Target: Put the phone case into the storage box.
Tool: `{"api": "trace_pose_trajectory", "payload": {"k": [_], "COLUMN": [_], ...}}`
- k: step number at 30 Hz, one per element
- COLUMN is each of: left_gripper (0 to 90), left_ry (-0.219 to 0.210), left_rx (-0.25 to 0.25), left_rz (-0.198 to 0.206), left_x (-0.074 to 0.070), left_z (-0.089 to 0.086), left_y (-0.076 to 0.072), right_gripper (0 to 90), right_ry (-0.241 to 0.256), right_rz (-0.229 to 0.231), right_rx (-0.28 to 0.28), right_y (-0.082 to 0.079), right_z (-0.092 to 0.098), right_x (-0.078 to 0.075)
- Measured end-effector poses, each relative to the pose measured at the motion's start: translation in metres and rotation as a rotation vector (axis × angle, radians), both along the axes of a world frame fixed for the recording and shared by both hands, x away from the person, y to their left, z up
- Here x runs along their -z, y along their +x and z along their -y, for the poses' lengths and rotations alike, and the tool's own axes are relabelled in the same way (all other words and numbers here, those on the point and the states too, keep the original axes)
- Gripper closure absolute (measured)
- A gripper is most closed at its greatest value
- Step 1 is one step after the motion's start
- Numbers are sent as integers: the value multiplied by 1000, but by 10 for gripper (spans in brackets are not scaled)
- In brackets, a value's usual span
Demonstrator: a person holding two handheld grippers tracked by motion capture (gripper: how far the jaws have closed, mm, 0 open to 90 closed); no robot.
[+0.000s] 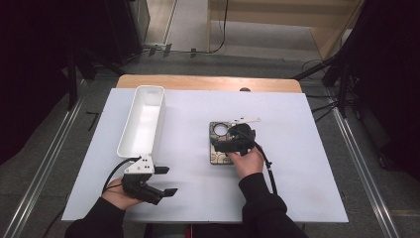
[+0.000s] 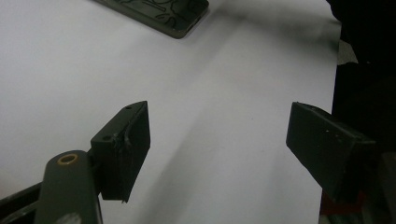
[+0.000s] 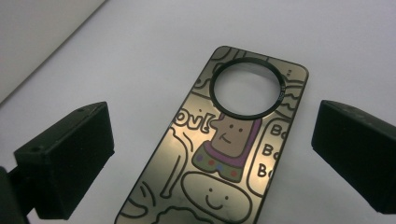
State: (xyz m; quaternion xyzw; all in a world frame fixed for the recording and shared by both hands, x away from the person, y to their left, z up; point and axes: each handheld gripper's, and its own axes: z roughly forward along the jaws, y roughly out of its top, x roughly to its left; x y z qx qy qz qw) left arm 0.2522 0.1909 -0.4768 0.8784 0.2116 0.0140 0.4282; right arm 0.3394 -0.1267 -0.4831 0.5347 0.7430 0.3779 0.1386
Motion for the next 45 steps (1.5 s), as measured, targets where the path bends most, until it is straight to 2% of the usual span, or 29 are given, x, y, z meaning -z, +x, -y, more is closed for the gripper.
{"api": "trace_pose_trajectory", "payload": {"k": [16, 24, 45], "left_gripper": [215, 215, 215], "left_ry": [1, -3, -1], "left_rx": [4, -1, 4], "left_rz": [-1, -6, -8], "left_x": [0, 0, 0], "left_z": [0, 0, 0], "left_y": [0, 0, 0], "right_gripper": [0, 0, 0], "right_ry": [57, 34, -10], "right_rz": [-17, -14, -45], "right_rx": [33, 51, 69], "right_y": [4, 4, 8], "right_z": [-4, -7, -17], "right_x": [6, 9, 24]}}
